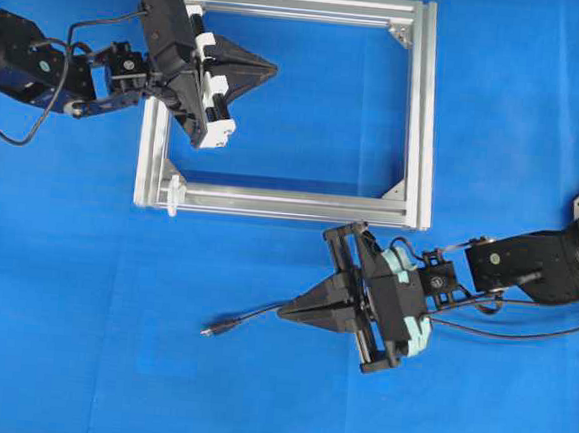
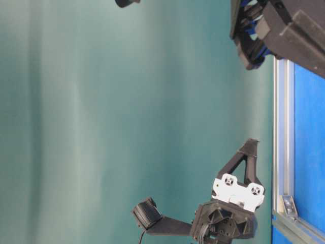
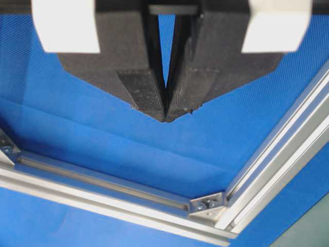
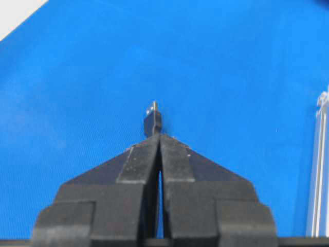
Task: Insert the wire through the string loop located on the left side.
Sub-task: 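Lower the right gripper onto the black cable near its plug and grasp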
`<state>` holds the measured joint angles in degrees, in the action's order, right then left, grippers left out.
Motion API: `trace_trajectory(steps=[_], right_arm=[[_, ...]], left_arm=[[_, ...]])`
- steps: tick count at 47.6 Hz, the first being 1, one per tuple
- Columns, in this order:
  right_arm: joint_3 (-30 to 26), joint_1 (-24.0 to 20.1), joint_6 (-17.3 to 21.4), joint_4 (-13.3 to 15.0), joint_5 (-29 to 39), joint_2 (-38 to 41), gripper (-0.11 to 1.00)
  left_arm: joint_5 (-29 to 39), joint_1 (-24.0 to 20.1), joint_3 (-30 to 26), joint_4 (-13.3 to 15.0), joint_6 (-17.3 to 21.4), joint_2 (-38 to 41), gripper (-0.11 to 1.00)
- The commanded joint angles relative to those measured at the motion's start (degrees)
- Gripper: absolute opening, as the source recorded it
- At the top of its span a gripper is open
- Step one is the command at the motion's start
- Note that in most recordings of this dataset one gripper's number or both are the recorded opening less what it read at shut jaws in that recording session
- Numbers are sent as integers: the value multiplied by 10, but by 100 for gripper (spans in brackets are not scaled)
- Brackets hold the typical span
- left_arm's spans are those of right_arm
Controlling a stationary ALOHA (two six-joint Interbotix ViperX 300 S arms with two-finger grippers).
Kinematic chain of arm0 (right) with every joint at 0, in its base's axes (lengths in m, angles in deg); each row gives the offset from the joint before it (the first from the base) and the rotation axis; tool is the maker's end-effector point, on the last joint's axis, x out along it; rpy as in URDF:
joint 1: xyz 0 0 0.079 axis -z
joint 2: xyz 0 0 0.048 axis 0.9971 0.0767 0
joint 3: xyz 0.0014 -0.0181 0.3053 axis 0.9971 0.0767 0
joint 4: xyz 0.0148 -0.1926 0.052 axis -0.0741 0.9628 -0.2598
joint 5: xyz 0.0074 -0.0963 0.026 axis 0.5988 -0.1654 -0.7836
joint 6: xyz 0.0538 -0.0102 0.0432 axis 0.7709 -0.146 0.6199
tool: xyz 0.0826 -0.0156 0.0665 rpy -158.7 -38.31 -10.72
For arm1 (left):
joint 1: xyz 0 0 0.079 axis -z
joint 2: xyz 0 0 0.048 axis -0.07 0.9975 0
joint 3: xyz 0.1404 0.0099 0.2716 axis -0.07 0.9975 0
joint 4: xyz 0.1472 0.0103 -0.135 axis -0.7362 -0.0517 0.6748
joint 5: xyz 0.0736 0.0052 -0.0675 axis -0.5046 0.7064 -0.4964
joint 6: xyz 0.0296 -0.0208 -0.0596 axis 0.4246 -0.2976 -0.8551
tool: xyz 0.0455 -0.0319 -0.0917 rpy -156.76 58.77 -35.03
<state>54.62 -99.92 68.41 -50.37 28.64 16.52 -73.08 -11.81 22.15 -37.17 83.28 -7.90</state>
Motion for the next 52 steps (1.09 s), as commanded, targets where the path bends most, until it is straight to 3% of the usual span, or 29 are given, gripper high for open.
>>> trace_trajectory(steps=[1, 5, 14, 17, 33, 52], right_arm=[[-11, 4, 4, -2, 1, -20, 7], [-9, 4, 11, -4, 2, -20, 25], [-8, 5, 17, -16, 2, -19, 80], [-9, 6, 17, -17, 2, -19, 92], [-19, 6, 17, -28, 2, -1, 93], [-88, 6, 49, -31, -4, 126, 93]], left_arm=[[-3, 1, -6, -2, 2, -18, 0], [-3, 1, -6, -2, 2, -18, 0], [-3, 1, -7, -3, 2, -18, 0], [-3, 1, -7, -3, 2, -18, 0], [-3, 1, -4, -2, 1, -18, 0], [-3, 1, -5, -2, 1, -18, 0]])
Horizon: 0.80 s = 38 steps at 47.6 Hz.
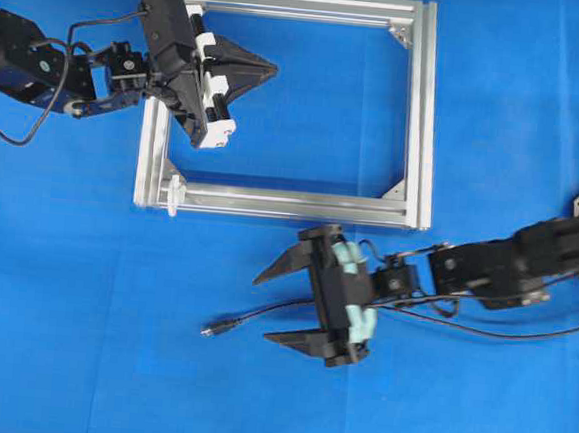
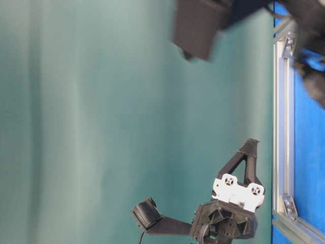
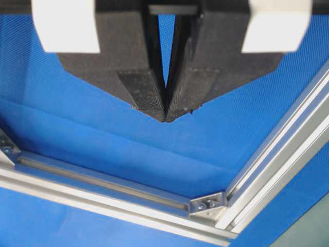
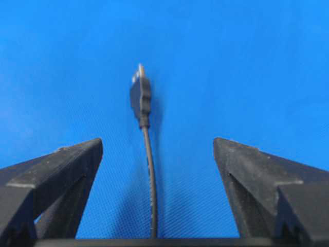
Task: Insert the wire through the string loop located on the left side.
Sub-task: 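Lower the right gripper onto the black cable near its plug and grasp, then lift the cable plug with the right gripper, holding it upright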
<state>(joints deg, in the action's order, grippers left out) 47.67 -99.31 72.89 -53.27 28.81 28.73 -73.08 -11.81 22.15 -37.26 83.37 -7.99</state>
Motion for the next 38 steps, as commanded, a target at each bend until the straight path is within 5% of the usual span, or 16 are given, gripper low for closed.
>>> trace_trajectory(steps=[1, 23, 38], right_arm=[[-20, 0, 5, -2, -6, 8, 93], [-27, 0, 8, -2, -7, 20, 85], [-27, 5, 3, -1, -7, 20, 5]], left_arm=[[-3, 1, -5, -2, 0, -17, 0], [-3, 1, -4, -1, -1, -17, 0], [-3, 1, -4, -2, 0, -17, 0]])
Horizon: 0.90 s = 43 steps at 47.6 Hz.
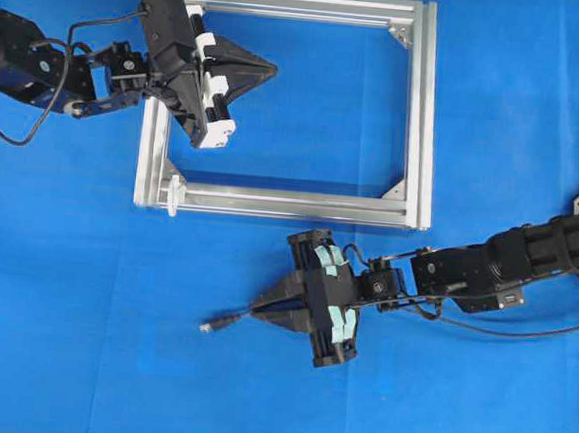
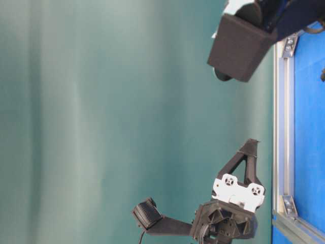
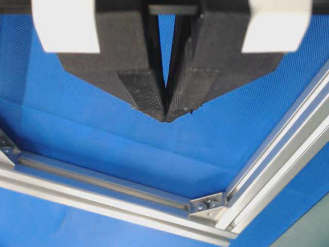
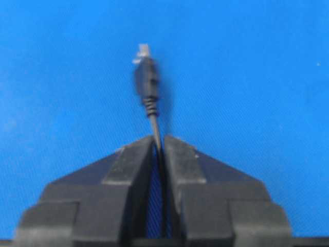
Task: Insert the wire through the string loop located on the left side.
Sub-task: 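Lift the cable plug with the right gripper, holding it upright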
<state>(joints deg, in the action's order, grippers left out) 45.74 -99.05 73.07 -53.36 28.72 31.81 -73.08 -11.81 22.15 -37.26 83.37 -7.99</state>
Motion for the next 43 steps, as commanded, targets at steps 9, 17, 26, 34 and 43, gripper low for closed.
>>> trace_trajectory(steps=[9, 17, 26, 34, 43], right_arm=[[-8, 3, 2, 0, -6, -11, 0], [-10, 3, 6, 1, -2, -19, 0], [-7, 3, 7, 0, 41, -67, 0], [-11, 3, 7, 0, 108, -126, 0], [-10, 3, 7, -1, 171, -186, 0]], left_arm=[[-3, 1, -4, -2, 0, -17, 0], [-3, 1, -4, -2, 0, -17, 0], [-3, 1, -4, -2, -1, -17, 0], [-3, 1, -4, -2, -2, -17, 0], [-3, 1, -4, -2, -2, -17, 0]])
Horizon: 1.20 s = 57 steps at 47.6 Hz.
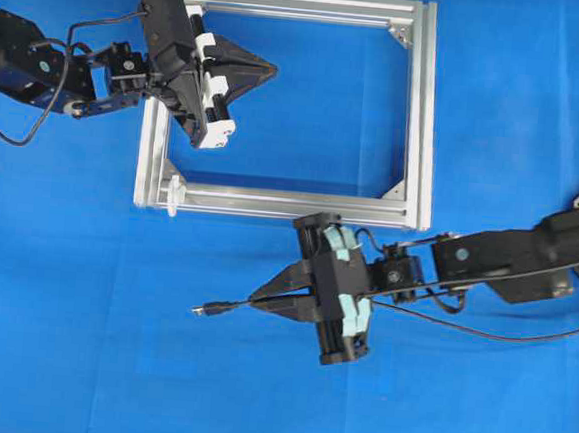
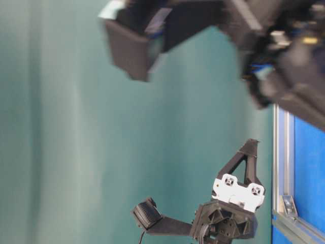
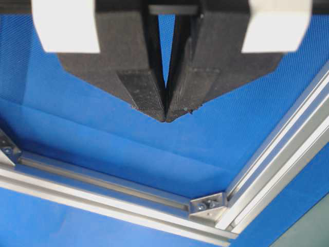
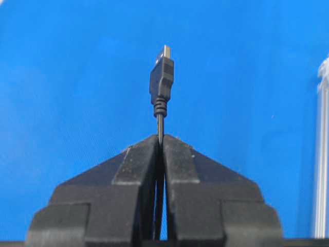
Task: Insert the wire through the string loop located on the left side.
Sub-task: 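Lift the cable plug with the right gripper, holding it upright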
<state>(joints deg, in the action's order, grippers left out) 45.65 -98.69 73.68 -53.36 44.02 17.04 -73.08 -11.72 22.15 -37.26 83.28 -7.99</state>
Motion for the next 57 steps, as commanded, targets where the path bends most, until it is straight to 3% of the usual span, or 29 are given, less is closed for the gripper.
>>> trace_trajectory(steps=[1, 10, 57], right_arm=[[-9, -1, 1, -1, 23, -43, 0], [-8, -2, 1, -1, 47, -64, 0], [-5, -2, -2, -1, 47, -64, 0]], left_arm=[[-3, 0, -4, -2, -2, -17, 0], [-3, 0, -4, -2, -3, -17, 0], [-3, 0, -4, -2, -4, -17, 0]])
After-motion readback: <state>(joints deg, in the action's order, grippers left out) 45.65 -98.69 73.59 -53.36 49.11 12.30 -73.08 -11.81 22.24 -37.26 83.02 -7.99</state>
